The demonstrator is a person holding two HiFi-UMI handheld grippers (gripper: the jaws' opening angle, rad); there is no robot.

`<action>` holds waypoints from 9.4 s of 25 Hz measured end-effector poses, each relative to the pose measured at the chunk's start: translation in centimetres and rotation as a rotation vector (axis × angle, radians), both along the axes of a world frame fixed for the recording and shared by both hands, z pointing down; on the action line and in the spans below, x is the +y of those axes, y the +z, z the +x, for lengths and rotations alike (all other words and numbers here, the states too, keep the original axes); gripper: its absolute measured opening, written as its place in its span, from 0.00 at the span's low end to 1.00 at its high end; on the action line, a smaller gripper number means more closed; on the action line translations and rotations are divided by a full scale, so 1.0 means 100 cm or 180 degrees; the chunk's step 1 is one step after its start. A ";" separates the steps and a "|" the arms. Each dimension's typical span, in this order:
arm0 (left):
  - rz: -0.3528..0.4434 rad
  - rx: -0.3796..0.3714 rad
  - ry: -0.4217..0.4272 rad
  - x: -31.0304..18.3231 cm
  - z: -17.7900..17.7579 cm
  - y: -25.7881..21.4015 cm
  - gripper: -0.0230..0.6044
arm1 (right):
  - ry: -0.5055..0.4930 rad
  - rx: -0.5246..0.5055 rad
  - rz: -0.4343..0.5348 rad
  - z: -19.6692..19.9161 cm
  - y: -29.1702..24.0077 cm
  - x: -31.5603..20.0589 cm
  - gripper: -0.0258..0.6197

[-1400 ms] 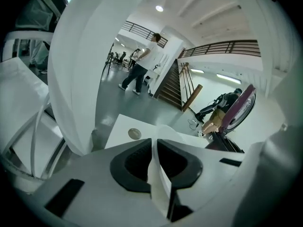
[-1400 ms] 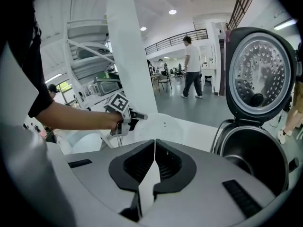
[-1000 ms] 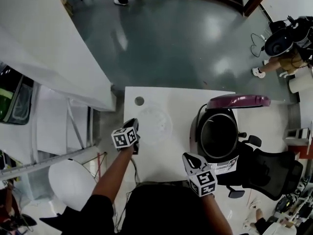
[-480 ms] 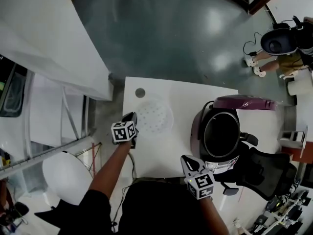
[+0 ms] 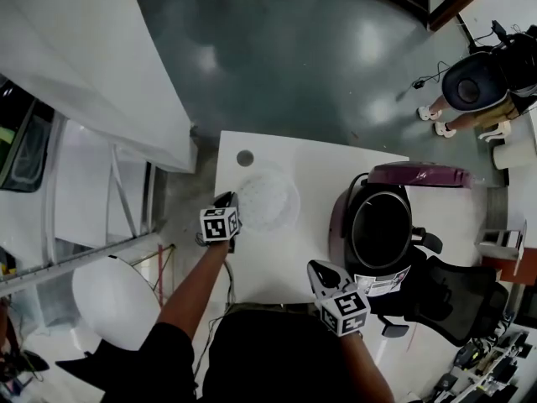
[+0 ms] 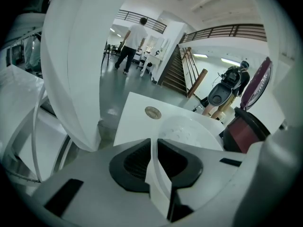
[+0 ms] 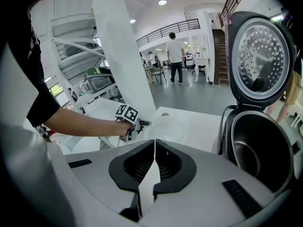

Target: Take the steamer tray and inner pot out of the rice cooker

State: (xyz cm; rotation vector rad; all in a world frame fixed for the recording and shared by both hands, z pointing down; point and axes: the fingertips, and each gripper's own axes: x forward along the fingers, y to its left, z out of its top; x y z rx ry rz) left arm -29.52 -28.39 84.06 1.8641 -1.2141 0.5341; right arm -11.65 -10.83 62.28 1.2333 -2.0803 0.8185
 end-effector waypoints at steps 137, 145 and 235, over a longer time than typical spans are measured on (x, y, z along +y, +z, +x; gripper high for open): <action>0.0547 -0.1608 0.1165 0.079 0.336 -0.141 0.35 | -0.0671 0.2119 0.0380 0.360 0.063 -0.078 0.29; 0.0718 -0.1560 0.1006 0.074 0.334 -0.158 0.29 | -0.0525 0.1950 0.0392 0.359 0.055 -0.075 0.20; 0.1071 -0.0195 -0.0562 0.090 0.015 -0.265 0.08 | -0.0401 0.0817 0.1215 0.037 -0.071 -0.124 0.09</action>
